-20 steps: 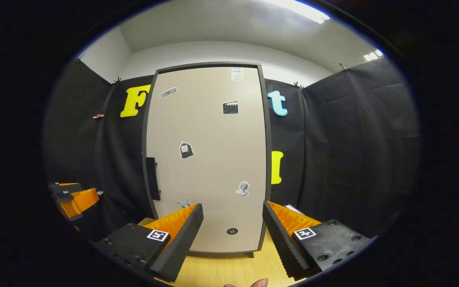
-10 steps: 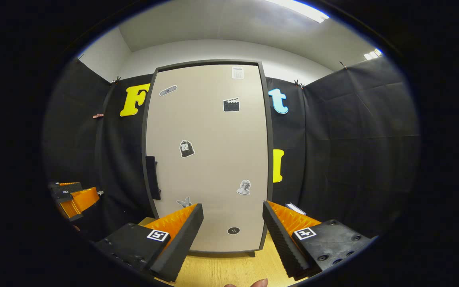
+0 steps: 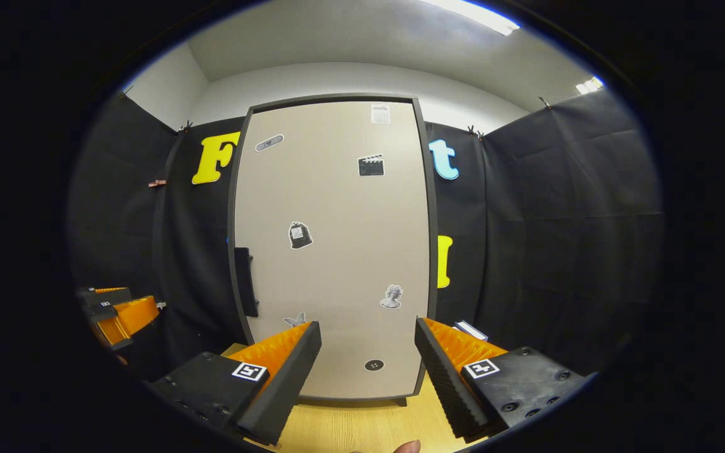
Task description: Open the cabinet door with the right hand, grasp the bottle in the cabinet with the left hand and place it on the coaster, then close the cabinet door with the right hand.
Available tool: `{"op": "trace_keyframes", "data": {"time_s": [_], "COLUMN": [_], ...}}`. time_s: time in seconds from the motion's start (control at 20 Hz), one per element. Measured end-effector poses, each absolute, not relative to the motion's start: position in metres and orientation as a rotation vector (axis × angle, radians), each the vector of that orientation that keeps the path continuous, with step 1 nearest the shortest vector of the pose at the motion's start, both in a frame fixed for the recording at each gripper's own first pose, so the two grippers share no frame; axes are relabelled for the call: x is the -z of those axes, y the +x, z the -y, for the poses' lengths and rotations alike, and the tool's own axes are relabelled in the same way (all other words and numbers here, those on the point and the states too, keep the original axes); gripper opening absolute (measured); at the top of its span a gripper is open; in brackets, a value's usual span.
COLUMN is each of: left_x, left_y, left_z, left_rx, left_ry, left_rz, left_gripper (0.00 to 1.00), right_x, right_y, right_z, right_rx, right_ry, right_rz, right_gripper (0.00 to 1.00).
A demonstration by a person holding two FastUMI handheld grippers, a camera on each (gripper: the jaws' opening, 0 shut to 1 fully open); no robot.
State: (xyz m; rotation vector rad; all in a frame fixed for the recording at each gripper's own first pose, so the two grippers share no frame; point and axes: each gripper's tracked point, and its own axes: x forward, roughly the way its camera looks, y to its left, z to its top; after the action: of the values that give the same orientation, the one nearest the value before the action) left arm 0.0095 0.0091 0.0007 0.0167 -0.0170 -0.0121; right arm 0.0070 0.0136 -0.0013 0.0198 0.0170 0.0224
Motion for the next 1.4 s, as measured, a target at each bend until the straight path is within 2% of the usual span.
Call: {"op": "trace_keyframes", "data": {"time_s": [0.25,0.7,1.25,1.3,1.4], "left_x": [-0.005,0.002,0.012,0.013,0.014], "left_y": [0.006,0.001,0.004,0.004,0.004], "left_z": [-0.016,-0.063,-0.105,-0.106,-0.106], "left_rx": [0.022,-0.049,-0.141,-0.145,-0.151], "left_ry": [-0.006,-0.018,0.013,0.012,0.001], "left_rz": [0.038,0.014,0.008,0.007,0.004], "left_gripper": [0.95,0.95,0.95,0.95,0.95], "right_x": [-0.005,-0.012,0.011,0.015,0.018], "right_y": [0.021,0.077,0.154,0.161,0.173], "right_z": [-0.044,-0.157,-0.228,-0.231,-0.23], "right_rx": [-0.086,-0.247,-0.263,-0.256,-0.222], "right_ry": [0.032,0.067,0.054,0.053,0.037], "right_rz": [-0.016,-0.017,-0.032,-0.036,-0.031], "right_gripper": [0.98,0.98,0.98,0.95,0.82]}}
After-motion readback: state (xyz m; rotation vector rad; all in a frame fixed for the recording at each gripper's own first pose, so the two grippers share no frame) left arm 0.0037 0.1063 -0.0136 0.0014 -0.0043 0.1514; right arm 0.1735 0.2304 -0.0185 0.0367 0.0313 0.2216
